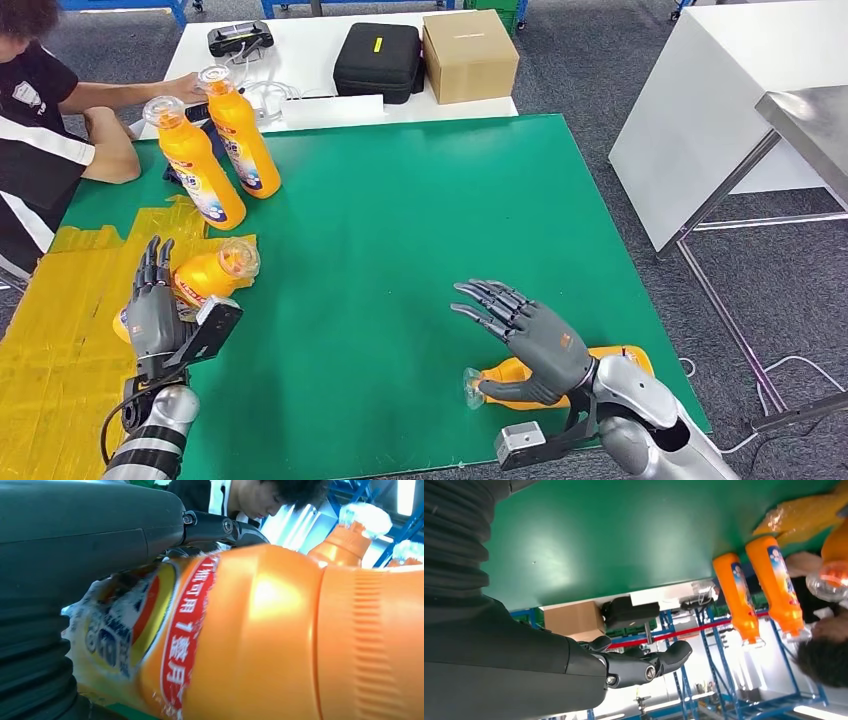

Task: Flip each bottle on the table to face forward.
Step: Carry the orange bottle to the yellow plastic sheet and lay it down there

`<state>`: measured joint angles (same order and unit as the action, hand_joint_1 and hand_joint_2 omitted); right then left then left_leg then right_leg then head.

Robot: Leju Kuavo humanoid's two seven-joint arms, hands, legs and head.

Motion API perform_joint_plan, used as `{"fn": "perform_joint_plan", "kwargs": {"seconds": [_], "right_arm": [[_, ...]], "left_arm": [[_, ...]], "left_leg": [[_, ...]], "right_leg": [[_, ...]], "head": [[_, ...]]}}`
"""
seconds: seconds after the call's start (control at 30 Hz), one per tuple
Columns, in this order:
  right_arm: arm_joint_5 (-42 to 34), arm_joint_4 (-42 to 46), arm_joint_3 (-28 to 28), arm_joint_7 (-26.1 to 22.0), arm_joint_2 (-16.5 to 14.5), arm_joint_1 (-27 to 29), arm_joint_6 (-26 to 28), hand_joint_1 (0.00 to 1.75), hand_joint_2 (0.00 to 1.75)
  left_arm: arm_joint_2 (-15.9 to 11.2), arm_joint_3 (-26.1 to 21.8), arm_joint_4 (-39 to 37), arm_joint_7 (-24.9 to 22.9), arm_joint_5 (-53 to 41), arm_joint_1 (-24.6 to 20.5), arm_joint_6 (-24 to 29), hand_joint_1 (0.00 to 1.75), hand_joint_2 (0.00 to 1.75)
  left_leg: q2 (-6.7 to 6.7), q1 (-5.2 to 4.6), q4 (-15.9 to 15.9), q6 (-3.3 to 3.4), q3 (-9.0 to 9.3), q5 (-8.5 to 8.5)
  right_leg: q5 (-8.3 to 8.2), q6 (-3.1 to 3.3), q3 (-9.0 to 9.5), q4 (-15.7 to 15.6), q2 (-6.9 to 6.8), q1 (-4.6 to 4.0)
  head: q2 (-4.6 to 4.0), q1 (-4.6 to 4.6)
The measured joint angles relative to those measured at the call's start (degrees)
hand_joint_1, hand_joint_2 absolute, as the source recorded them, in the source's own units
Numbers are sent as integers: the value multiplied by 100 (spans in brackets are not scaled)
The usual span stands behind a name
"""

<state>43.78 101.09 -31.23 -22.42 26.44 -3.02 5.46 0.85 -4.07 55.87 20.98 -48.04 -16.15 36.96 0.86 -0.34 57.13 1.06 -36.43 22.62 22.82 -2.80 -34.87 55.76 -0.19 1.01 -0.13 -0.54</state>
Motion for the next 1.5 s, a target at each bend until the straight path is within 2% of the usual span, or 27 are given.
{"fn": "perform_joint_plan", "kwargs": {"seconds": [0.17, 0.5, 0.73, 0.83, 0.9, 1.03, 1.13, 1.3, 1.5], "right_arm": [[-135, 158, 76, -156, 382, 218, -156, 0, 175], [-207, 878, 1020, -221, 1302, 1642, -152, 0, 175], [-194, 1147, 1251, -84, 1637, 2064, -147, 0, 175], [-133, 1287, 1343, 198, 1846, 2330, -49, 0, 175], [-11, 1415, 1468, 605, 2057, 2621, 91, 0, 175], [377, 1575, 1812, 1587, 2389, 3125, 276, 0, 175], [653, 1570, 1967, 2008, 2429, 3263, 278, 0, 175], [1209, 1316, 1984, 2396, 2244, 3084, 84, 0, 175], [1425, 832, 1830, 2451, 1879, 2689, -1, 0, 175]], "left_arm": [[25, 0, 31, 22, 18, 3, 20, 0, 175], [-31, -1, -433, -56, -196, -31, 290, 0, 175], [-44, 0, -700, -76, -283, -97, 313, 0, 175], [-44, 0, -795, -42, -218, -108, 307, 0, 175], [-39, -1, -823, 96, 53, -103, 160, 0, 175], [42, -7, -508, 463, 1105, 63, -728, 0, 175], [167, 19, 129, 514, 1759, 322, -1446, 0, 175], [329, 164, 1201, 616, 2485, 757, -2137, 0, 175], [419, 311, 2146, 688, 2895, 1106, -2460, 0, 175]], "left_leg": [[-5, 6, 0, 0, 0, -1], [-5, -6, 0, 12, -5, 11], [0, -6, 0, 13, 1, 9], [0, -6, 0, 13, 1, 9], [-1, -8, 0, 14, 0, 9], [2, -11, 0, 18, -1, 16], [3, -12, 0, 19, -1, 19], [14, -12, 0, 20, 2, 19], [23, -10, -1, 19, 5, 17]], "right_leg": [[2, 0, 1, 0, -5, -2], [4, -4, -2, -2, -3, 11], [3, -4, -2, -2, 1, 11], [3, -4, -1, -1, 0, 12], [3, -5, 0, -1, 0, 14], [4, -5, -3, -2, 4, 16], [5, -6, -5, -3, 8, 17], [4, -6, -4, -3, 13, 16], [5, -6, -1, -2, 14, 15]], "head": [[0, 0], [0, -1], [0, -1], [0, -1], [0, -1], [0, -2], [0, -1], [0, -2], [0, -2]]}}
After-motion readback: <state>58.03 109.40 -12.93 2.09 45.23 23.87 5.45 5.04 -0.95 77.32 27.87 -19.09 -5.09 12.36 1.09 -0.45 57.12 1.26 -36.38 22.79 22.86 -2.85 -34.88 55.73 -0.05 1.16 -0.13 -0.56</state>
